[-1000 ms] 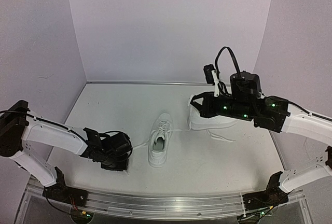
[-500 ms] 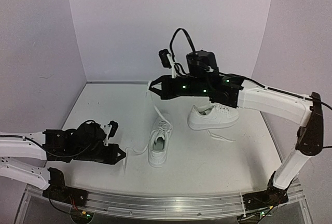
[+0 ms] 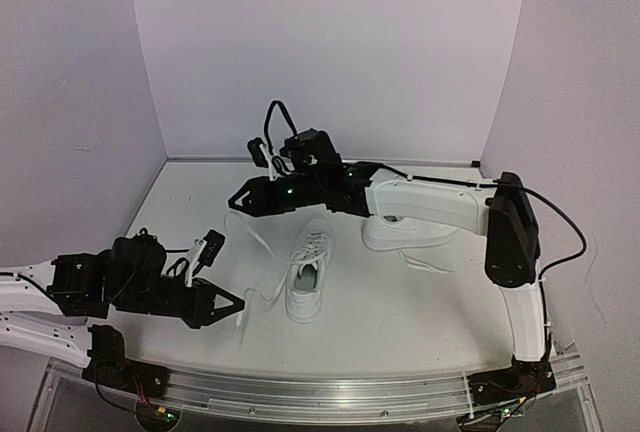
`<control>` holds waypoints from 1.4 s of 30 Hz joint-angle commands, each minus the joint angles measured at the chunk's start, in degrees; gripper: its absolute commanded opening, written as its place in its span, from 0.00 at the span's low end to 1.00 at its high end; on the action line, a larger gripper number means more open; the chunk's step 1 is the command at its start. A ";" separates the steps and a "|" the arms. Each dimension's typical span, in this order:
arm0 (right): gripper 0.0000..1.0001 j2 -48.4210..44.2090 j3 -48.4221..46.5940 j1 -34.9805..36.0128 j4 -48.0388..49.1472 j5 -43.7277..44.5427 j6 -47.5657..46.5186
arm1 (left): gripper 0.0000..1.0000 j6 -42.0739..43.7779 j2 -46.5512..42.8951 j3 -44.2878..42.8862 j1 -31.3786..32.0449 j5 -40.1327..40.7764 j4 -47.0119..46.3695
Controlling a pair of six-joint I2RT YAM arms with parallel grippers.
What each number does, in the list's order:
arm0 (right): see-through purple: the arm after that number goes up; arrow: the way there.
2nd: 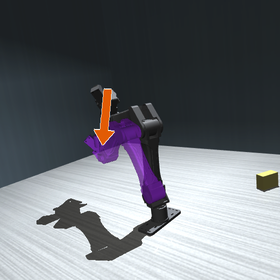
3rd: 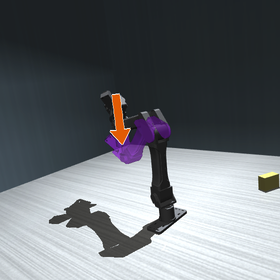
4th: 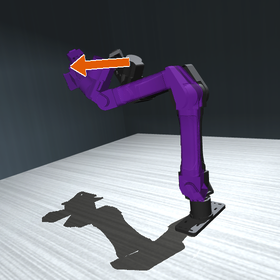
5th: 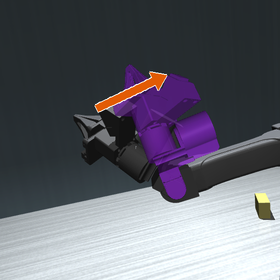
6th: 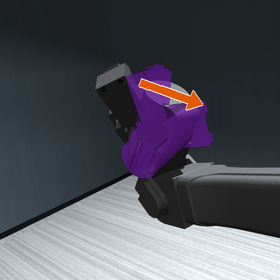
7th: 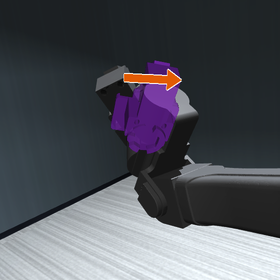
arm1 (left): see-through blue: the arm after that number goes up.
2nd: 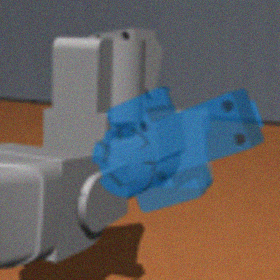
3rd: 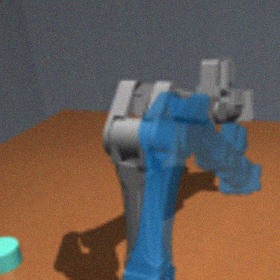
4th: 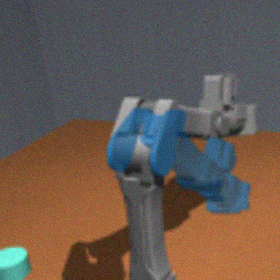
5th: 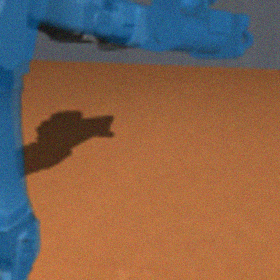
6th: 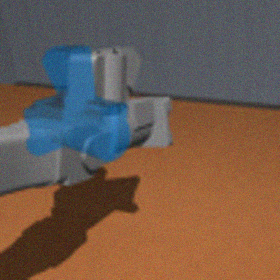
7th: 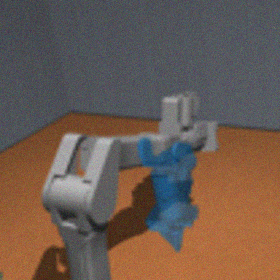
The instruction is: Tie the shoes
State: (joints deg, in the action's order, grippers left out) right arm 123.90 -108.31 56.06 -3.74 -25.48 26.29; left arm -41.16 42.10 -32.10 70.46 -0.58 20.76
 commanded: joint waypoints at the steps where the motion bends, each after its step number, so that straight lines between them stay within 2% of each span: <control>1: 0.55 -4.45 2.11 -0.17 1.37 -1.65 1.27 | 0.00 2.25 -0.89 -0.74 0.17 -1.17 -1.94; 7: 0.76 -13.46 10.24 -3.12 1.05 -1.93 -0.23 | 0.00 2.62 1.21 -1.47 0.16 0.38 -4.02; 8: 0.77 -14.81 11.15 -3.57 0.63 -2.70 -0.82 | 0.00 2.65 1.47 -1.72 0.17 1.90 -4.03; 12: 0.70 -21.12 17.11 -5.05 -2.42 -3.37 -6.20 | 0.00 1.74 2.51 -4.32 0.14 9.02 -2.05; 17: 0.56 -27.48 25.45 -5.65 -7.50 2.38 -17.85 | 0.00 0.74 7.48 -9.75 -0.63 15.12 -2.53; 25: 0.51 -29.72 32.06 -5.67 -9.00 5.11 -25.71 | 0.00 -1.68 22.66 -18.98 -10.13 7.41 -6.87; 32: 0.45 -30.33 37.13 -5.65 -6.01 3.32 -31.56 | 0.00 -0.40 35.64 -28.21 -15.73 4.05 -8.49; 36: 0.43 -28.84 38.22 -5.60 -4.25 2.56 -36.48 | 0.00 -2.91 39.39 -29.46 -20.62 0.80 -9.08; 42: 0.40 -25.75 39.63 -5.52 -0.01 0.65 -40.65 | 0.00 -3.78 41.57 -29.65 -24.23 -4.32 -12.20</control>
State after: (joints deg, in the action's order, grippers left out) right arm 95.75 -69.39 50.17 -8.46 -23.01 -9.69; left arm -43.77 82.84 -58.92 47.45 -0.26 12.66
